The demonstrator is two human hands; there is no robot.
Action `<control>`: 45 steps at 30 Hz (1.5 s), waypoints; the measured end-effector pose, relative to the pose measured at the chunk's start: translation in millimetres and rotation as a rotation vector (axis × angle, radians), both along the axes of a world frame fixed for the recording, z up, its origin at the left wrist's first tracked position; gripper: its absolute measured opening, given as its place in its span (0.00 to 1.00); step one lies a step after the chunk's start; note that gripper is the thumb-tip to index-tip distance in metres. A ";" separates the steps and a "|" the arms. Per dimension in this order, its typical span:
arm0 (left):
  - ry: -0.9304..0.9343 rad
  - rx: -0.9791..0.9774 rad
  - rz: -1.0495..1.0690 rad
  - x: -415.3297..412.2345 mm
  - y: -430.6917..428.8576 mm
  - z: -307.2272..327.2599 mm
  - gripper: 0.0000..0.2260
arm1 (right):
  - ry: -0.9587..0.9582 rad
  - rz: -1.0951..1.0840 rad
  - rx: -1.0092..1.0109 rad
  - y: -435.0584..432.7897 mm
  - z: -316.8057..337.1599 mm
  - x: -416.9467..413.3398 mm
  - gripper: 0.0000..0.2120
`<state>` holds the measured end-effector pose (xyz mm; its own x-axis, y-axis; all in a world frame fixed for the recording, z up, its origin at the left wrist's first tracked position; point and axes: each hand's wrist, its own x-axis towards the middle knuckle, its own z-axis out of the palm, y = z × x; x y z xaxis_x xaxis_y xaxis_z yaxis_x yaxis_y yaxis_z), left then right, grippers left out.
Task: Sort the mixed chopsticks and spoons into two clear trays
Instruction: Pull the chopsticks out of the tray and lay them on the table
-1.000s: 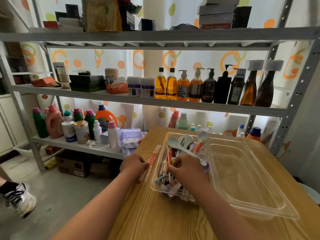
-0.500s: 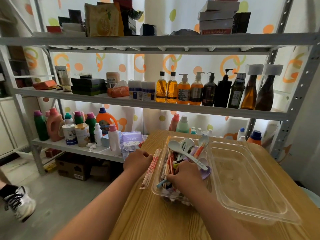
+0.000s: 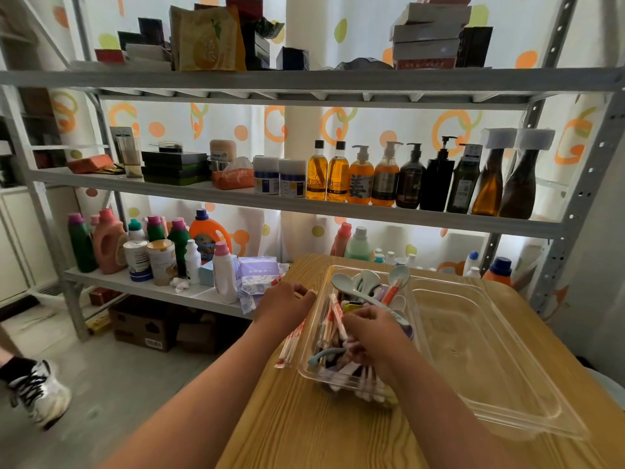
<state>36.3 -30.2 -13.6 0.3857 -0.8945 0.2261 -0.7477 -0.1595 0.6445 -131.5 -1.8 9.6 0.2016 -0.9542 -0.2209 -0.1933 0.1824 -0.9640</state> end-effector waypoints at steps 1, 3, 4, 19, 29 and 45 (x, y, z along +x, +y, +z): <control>0.011 0.003 -0.005 -1.1 0.3 1.0 0.13 | -0.151 -0.019 0.109 1.2 4.1 -1.1 0.12; 0.034 0.017 -0.016 -2.7 0.5 2.9 0.14 | -0.386 -0.041 0.255 4.1 11.6 -2.2 0.08; 0.048 0.024 -0.021 -3.0 0.2 3.4 0.14 | -0.467 -0.049 0.292 5.0 13.8 -2.2 0.09; 0.502 -0.045 -0.127 -14.5 10.8 25.6 0.15 | 0.142 0.020 -0.423 8.2 12.2 4.4 0.17; 0.641 -0.008 -0.225 -10.6 15.3 20.8 0.09 | 0.162 0.048 -0.522 0.5 2.2 6.5 0.08; 0.406 -0.009 0.020 21.3 -5.6 -1.0 0.11 | 0.153 -0.034 -0.576 -7.7 -0.7 0.2 0.05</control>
